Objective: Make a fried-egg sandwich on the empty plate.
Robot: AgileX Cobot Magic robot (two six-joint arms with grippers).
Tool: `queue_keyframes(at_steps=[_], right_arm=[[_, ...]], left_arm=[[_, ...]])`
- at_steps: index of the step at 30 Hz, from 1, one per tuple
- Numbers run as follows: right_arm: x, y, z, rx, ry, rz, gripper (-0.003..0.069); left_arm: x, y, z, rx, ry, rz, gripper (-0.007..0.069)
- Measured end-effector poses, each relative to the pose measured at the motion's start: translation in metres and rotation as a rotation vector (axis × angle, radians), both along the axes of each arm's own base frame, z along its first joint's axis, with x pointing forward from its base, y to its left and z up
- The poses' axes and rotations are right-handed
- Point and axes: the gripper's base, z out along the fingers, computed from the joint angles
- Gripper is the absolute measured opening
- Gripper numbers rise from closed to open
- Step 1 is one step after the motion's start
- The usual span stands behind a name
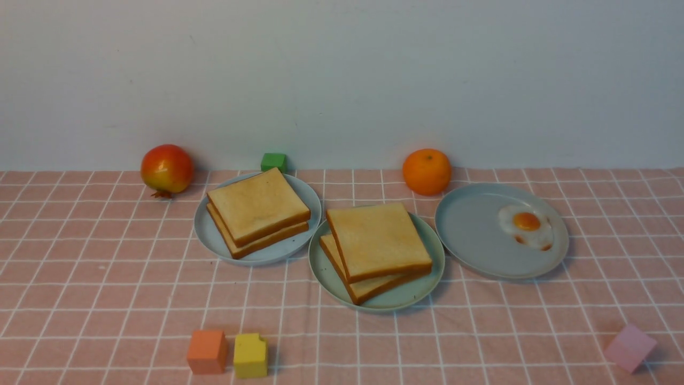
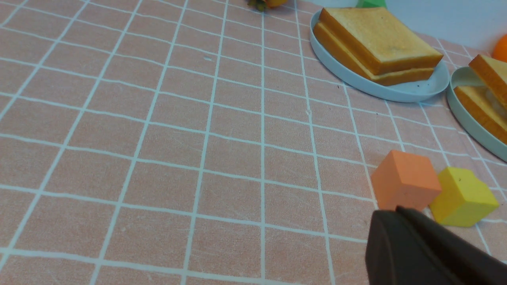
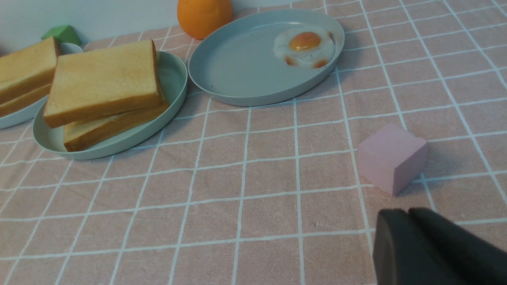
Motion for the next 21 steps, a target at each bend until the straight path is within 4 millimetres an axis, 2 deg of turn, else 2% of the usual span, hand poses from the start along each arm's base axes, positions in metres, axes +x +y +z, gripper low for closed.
queue_keyframes(at_steps=[21], right_arm=[[0.0000, 0.0000, 0.0000, 0.000, 0.000, 0.000, 0.0099]], left_arm=[[0.0000, 0.0000, 0.0000, 0.000, 0.000, 0.000, 0.0013]])
